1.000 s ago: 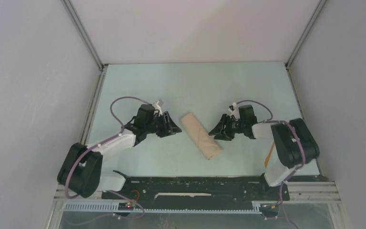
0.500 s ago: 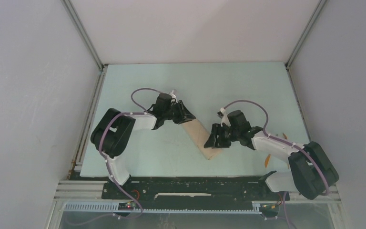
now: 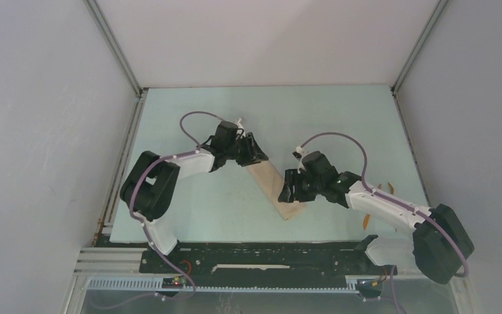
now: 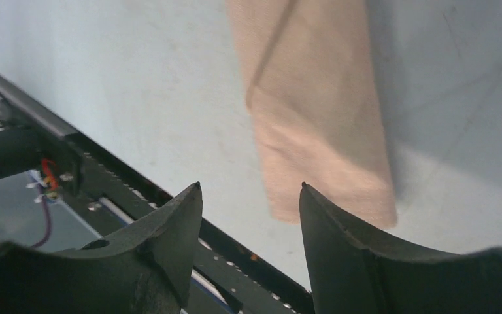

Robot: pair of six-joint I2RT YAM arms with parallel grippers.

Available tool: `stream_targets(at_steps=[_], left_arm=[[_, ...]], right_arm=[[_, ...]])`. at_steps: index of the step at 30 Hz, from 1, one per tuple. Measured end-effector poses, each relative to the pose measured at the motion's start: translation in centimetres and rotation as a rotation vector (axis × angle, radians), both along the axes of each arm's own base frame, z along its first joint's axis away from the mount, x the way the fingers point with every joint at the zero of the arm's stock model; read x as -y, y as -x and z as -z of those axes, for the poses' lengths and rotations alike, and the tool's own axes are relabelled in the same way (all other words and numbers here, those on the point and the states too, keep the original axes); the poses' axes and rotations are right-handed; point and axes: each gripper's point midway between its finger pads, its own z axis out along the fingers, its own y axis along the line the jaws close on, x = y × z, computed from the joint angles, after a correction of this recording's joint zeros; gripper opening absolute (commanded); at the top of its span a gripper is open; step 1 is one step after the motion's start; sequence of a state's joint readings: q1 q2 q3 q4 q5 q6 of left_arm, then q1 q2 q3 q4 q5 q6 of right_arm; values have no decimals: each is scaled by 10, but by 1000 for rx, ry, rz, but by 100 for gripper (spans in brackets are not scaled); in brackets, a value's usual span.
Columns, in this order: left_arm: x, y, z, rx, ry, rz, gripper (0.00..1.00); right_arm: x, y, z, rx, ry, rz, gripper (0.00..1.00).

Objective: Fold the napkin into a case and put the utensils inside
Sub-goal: Smooth out the smaller rectangle-folded napkin at the center of the board, then rotate the smaller rectangle-folded napkin at the center of the board.

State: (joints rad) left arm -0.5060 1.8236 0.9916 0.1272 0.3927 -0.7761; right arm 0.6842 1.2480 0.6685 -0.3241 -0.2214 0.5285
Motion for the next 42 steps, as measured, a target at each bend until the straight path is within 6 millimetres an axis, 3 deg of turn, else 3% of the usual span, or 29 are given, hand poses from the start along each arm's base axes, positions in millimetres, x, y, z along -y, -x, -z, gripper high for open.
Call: stream_targets(at_steps=[2, 4, 7, 10, 13, 17, 21, 26, 29, 33, 37, 42], left_arm=[[0, 0, -23, 42, 19, -3, 49], [0, -2, -42, 84, 38, -8, 50], [-2, -1, -56, 119, 50, -17, 52], [-10, 10, -54, 113, 40, -22, 52], [-19, 23, -56, 115, 20, -21, 52], [-33, 42, -87, 185, 29, -16, 53], [-48, 61, -127, 290, 43, -20, 55], [-67, 81, -164, 404, 46, -29, 56], [-73, 89, -168, 420, 34, -27, 56], [-78, 97, -151, 384, 10, -16, 56], [-81, 105, -139, 353, -4, -7, 57], [-78, 107, -140, 351, 10, 12, 57]], right_arm=[[-11, -5, -19, 39, -49, -17, 64], [-21, -5, -24, 44, -86, -37, 64], [-38, 4, -13, -7, -118, -80, 64], [-42, 15, 9, -73, -109, -99, 63], [-33, 23, 32, -129, -63, -88, 63], [-19, 14, 38, -121, -22, -29, 65], [16, -6, 41, -118, 54, 104, 67], [65, -47, 37, -90, 166, 277, 70], [81, -74, 20, -29, 256, 327, 71], [80, -93, -14, 67, 254, 350, 74], [81, -72, -25, 80, 147, 407, 76], [94, -26, 1, -11, 8, 501, 78]])
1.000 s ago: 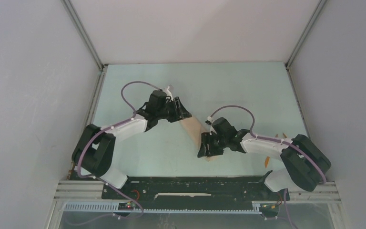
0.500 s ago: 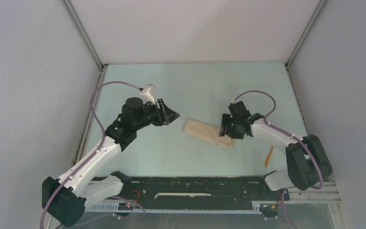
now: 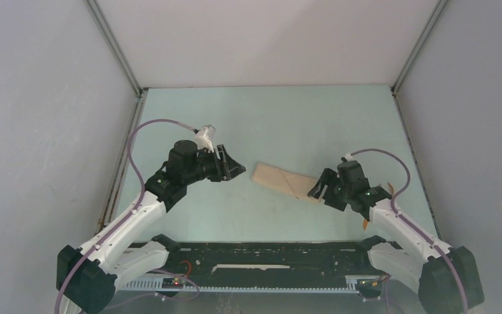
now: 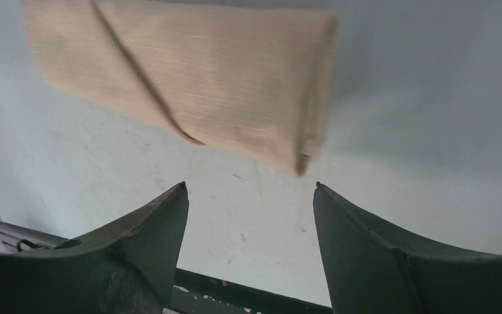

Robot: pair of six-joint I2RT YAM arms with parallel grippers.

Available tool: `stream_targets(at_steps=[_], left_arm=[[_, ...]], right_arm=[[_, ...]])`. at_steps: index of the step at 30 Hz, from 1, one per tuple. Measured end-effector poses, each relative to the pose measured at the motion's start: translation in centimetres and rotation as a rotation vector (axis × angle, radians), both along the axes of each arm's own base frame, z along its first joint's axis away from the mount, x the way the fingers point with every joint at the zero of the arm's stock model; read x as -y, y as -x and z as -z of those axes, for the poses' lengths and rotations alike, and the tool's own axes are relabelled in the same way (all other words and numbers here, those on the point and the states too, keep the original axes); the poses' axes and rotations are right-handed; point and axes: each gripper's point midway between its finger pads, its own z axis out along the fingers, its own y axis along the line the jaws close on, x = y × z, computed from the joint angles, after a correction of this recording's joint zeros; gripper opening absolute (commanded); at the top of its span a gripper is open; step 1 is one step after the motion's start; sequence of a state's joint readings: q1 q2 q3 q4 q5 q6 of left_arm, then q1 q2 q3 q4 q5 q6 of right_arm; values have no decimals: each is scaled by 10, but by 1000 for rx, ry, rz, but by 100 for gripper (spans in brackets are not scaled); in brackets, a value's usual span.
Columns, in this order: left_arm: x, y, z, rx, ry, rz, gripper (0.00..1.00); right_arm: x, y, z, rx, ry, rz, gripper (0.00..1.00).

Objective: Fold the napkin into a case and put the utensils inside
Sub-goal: Rotate the smaller rectangle-folded napkin at the center of the board.

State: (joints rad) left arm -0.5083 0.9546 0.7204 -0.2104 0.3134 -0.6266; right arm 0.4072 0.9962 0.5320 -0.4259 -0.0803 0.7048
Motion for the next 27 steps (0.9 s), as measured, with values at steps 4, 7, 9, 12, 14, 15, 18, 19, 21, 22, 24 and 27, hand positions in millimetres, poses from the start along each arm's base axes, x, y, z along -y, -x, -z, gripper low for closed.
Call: stream_targets(at_steps=[4, 7, 9, 12, 14, 15, 18, 19, 21, 22, 24, 27], left_arm=[[3, 3, -1, -2, 13, 25, 57], [5, 5, -2, -5, 17, 36, 57], [5, 5, -2, -6, 18, 39, 57], [6, 7, -3, -5, 23, 46, 57], [6, 8, -4, -2, 26, 50, 57], [6, 8, -5, -1, 27, 51, 57], [6, 8, -5, 0, 28, 51, 57], [6, 8, -5, -1, 27, 51, 57], [6, 8, -4, -5, 26, 51, 57], [6, 7, -3, -8, 25, 52, 57], [7, 7, -1, -16, 23, 53, 57], [7, 7, -1, -18, 25, 52, 57]], right_arm=[[17, 7, 17, -53, -69, 89, 78], [24, -3, 22, -77, -121, 116, 74], [23, -8, 28, -96, -149, 104, 68], [22, -13, 41, -147, -189, 94, 59], [19, -19, 42, -145, -199, 70, 53], [18, -22, 43, -145, -196, 59, 50], [15, -40, 45, -162, -182, 16, 43], [14, -48, 46, -170, -174, 3, 43], [7, -82, 44, -177, -151, -42, 44], [3, -104, 44, -174, -135, -70, 48], [-5, -148, 42, -163, -78, -126, 59], [-18, -241, 30, -85, 83, -194, 70]])
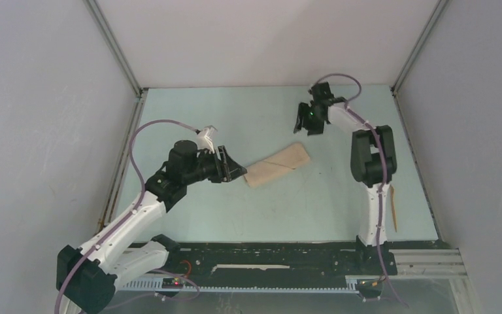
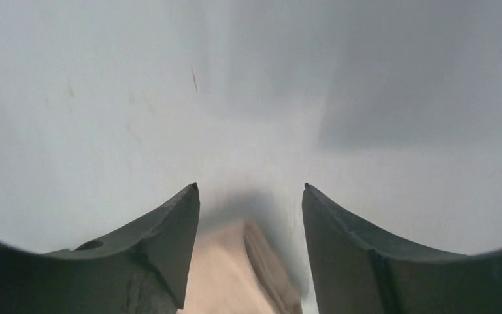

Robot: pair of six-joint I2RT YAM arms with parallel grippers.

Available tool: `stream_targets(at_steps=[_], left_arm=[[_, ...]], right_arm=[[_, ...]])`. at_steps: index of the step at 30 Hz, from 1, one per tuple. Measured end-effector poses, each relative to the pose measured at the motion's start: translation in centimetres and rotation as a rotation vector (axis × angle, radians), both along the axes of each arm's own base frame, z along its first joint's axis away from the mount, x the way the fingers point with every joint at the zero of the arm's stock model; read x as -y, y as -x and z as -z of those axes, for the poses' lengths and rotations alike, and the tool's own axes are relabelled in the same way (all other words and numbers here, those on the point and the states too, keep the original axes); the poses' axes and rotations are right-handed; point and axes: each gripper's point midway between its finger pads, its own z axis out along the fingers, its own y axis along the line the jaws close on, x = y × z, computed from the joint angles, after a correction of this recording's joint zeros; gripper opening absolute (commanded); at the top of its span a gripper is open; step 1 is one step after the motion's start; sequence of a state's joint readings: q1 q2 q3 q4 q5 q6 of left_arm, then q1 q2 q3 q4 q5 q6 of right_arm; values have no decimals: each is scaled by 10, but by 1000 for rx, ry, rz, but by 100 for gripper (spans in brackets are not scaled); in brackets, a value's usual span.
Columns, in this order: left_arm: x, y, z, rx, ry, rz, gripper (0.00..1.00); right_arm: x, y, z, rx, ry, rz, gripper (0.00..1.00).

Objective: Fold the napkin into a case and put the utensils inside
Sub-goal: Rotate the smaller rectangle-folded napkin at the center of the board.

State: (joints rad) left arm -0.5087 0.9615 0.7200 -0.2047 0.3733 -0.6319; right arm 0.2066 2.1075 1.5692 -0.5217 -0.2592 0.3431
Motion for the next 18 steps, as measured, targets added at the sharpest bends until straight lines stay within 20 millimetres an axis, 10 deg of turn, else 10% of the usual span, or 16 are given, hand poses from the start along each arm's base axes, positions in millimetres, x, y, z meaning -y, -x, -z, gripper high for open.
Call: stream_targets(at_steps=[2, 6, 11, 18], left_arm=[[-1, 1, -2, 3, 2, -3, 57], [-8, 6, -11, 29, 7, -27, 57], [-38, 15, -38, 140, 11, -151, 59], [-82, 29, -68, 279, 20, -323, 59]], right_arm=[[-3, -46, -18, 91, 123, -12, 77], [-6, -55, -67, 174, 338, 11, 85], [-89, -13, -112, 240, 226, -82, 85], [-213, 59, -77, 149, -1, -230, 82]])
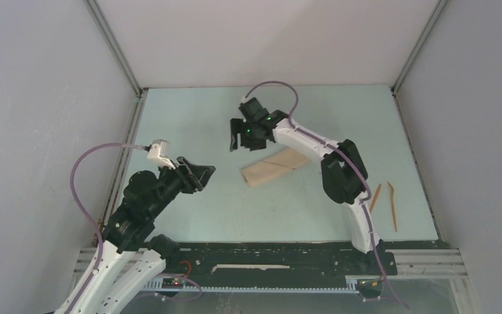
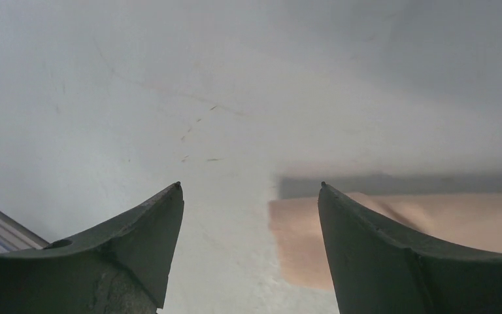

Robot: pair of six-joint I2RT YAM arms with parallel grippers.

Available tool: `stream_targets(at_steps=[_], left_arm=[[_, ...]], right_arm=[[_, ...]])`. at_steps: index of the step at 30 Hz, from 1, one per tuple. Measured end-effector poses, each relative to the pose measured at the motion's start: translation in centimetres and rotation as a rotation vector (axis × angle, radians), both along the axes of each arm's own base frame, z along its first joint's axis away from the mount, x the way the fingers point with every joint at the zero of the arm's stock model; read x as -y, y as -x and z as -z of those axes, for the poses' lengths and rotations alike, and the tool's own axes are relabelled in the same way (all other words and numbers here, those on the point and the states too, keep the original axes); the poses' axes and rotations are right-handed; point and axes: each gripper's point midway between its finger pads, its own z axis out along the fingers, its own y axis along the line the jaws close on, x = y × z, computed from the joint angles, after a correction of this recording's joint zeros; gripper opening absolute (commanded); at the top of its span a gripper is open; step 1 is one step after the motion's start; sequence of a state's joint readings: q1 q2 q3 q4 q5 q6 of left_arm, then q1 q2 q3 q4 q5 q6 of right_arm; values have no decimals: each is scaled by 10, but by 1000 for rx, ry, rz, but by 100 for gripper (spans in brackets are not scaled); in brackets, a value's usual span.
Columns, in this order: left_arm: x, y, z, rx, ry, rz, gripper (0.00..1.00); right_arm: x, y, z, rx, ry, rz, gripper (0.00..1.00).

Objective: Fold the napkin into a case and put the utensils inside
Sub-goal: Rotate the smaller rectangle-folded napkin at the center of the board, then move the smaller rectangle folded napkin to the corner of the board.

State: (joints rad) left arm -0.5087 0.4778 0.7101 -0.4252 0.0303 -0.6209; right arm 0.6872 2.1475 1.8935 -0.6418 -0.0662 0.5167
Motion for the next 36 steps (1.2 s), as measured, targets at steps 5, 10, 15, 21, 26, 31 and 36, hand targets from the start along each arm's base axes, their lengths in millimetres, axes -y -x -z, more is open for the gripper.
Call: stream_targets(at_steps=[5, 10, 15, 21, 26, 31, 36], left_arm=[[-8, 2, 7, -17, -26, -27, 59], [-9, 4, 11, -25, -43, -24, 59], [-9, 5, 13, -25, -54, -18, 59], [-10, 8, 13, -15, -67, -9, 59], [-7, 10, 12, -11, -67, 15, 59], [-2, 10, 10, -9, -59, 41, 59], [0, 12, 11, -13, -57, 55, 59]], right_arm=[[-41, 28, 50, -82, 16, -65, 81], [-34, 38, 82, -130, 72, -62, 81], [-6, 61, 88, -132, 88, -53, 79], [67, 133, 92, -208, 174, -47, 79], [147, 219, 95, -326, 301, -23, 84], [169, 235, 49, -266, 290, -41, 87], [186, 177, 14, -127, 268, 14, 87]])
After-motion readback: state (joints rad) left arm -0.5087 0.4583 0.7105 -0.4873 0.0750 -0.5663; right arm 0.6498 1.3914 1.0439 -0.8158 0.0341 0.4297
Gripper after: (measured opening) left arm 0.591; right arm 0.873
